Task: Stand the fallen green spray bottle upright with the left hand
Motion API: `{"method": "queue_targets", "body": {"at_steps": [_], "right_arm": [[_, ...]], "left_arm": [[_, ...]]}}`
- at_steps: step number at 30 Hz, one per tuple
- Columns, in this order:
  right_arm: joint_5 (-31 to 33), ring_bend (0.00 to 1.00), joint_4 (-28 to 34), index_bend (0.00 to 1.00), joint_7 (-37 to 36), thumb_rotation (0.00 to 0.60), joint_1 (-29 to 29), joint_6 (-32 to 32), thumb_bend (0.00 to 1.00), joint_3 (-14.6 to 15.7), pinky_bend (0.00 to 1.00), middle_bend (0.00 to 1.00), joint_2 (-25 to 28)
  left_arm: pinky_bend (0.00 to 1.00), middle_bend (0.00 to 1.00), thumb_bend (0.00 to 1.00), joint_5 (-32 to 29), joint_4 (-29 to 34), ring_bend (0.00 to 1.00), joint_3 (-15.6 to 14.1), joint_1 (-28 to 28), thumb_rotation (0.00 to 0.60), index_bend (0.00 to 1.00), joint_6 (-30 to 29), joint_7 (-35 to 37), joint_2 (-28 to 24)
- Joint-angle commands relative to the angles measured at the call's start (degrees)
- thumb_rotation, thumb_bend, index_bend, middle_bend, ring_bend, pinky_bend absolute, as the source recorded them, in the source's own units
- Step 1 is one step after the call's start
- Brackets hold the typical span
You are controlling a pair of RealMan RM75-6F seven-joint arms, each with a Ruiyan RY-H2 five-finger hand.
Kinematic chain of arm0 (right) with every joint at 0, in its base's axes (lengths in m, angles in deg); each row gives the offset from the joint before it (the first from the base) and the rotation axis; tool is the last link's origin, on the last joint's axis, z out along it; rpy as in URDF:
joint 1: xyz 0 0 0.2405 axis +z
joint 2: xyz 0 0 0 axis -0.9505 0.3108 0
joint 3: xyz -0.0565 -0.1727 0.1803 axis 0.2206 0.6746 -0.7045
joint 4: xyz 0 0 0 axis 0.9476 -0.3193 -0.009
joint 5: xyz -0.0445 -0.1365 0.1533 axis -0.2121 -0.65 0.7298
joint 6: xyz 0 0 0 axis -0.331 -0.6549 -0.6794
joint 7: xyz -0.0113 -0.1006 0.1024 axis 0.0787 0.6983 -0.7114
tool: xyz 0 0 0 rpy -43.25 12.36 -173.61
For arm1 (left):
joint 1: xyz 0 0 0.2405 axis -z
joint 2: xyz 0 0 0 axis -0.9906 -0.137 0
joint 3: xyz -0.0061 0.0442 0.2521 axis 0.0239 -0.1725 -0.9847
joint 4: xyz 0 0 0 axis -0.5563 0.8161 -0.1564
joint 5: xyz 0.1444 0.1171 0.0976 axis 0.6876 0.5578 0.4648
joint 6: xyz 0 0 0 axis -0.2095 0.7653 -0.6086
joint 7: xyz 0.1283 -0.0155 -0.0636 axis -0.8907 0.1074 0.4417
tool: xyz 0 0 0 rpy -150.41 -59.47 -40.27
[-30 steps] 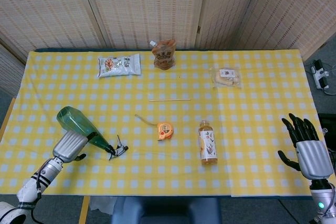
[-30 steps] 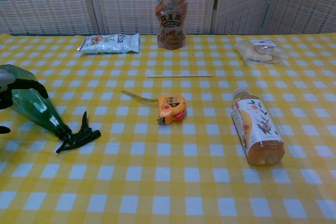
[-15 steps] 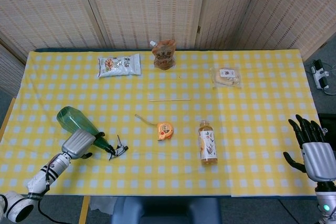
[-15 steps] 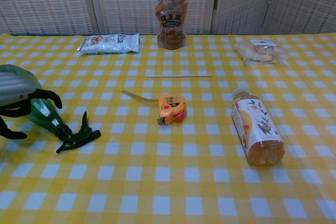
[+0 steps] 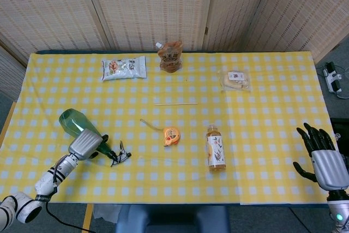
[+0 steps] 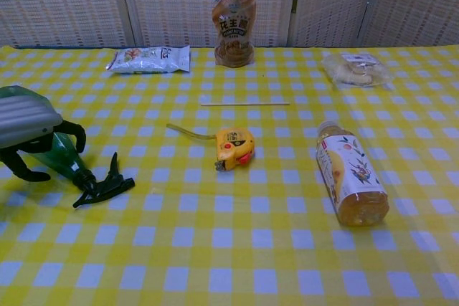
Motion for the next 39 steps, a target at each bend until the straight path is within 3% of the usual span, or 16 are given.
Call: {"method": "queue_targets", "body": {"at_steps": [1, 3, 7, 13, 20, 25, 29, 39], "right_arm": [[-0.05, 0.0, 0.0, 0.0, 0.11, 0.6, 0.01, -0.14, 0.31, 0.11, 0.0, 0.0, -0.05], [-0.03, 0.0, 0.08, 0.0, 0.33, 0.6, 0.1, -0.56, 0.31, 0.29, 0.0, 0.0, -0.08], [0.22, 0.0, 0.19, 0.0, 0.73, 0.6, 0.32, -1.14, 0.31, 0.3, 0.0, 0.0, -0.23], [-0.21, 0.0, 0.12, 0.0, 1.1, 0.6, 0.24, -1.02, 0.31, 0.55, 0.0, 0.0, -0.53], [-0.15, 0.0, 0.16, 0.0, 2.19, 0.6, 0.97, -2.96, 0.31, 1.07, 0.0, 0.0, -1.05], [-2.17, 0.0, 0.11, 0.0, 1.11, 0.6, 1.7, -4.35, 0.31, 2.23, 0.0, 0.0, -1.27], [-2.32, 0.0, -0.34, 0.0, 1.1, 0.6, 2.01, -4.98, 0.31, 2.48, 0.0, 0.0, -1.58], [-2.45, 0.0, -0.4, 0.0, 0.76, 0.6, 2.44, -5.8, 0.31, 2.89, 0.0, 0.0, -1.78]], "left_arm": [[1.0, 1.0, 0.35, 1.92, -5.08, 1.0, 0.21, -0.36, 0.6, 0.7, -4.76, 1.53, 3.49], [1.0, 1.0, 0.44, 2.92, -6.81, 1.0, 0.26, -0.72, 0.6, 0.77, -7.74, 3.29, 4.45], [1.0, 1.0, 0.47, 3.38, -7.55, 1.0, 0.85, -2.01, 0.6, 0.78, -13.33, 6.83, 4.2], [1.0, 1.0, 0.48, -1.2, 3.92, 1.0, 3.06, -3.93, 0.6, 0.79, -15.18, 15.63, -2.75], [1.0, 1.0, 0.5, -8.73, 23.45, 1.0, 6.17, -5.89, 0.6, 0.8, -12.7, 25.52, -16.98], [1.0, 1.0, 0.5, -9.38, 33.9, 1.0, 6.36, -5.86, 0.6, 0.8, -7.37, 43.76, -28.68], [1.0, 1.0, 0.51, -8.72, 37.19, 1.0, 6.24, -5.84, 0.6, 0.8, -4.74, 53.02, -34.46], [1.0, 1.0, 0.55, -10.5, 40.12, 1.0, 6.07, -3.9, 0.6, 0.8, 4.67, 62.51, -41.29]]}}
